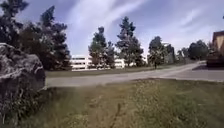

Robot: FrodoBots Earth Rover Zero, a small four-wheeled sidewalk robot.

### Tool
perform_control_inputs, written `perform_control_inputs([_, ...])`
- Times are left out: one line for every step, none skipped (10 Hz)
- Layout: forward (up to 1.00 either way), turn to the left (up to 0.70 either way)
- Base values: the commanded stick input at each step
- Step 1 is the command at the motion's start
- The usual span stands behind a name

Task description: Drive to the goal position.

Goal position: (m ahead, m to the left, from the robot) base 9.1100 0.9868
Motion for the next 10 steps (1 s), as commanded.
perform_control_inputs([0.0,0.0])
perform_control_inputs([0.26,0.0])
perform_control_inputs([0.58,0.0])
perform_control_inputs([0.62,-0.14])
perform_control_inputs([0.7,-0.34])
perform_control_inputs([0.7,-0.35])
perform_control_inputs([0.7,-0.35])
perform_control_inputs([0.7,-0.35])
perform_control_inputs([0.7,-0.35])
perform_control_inputs([0.7,-0.35])
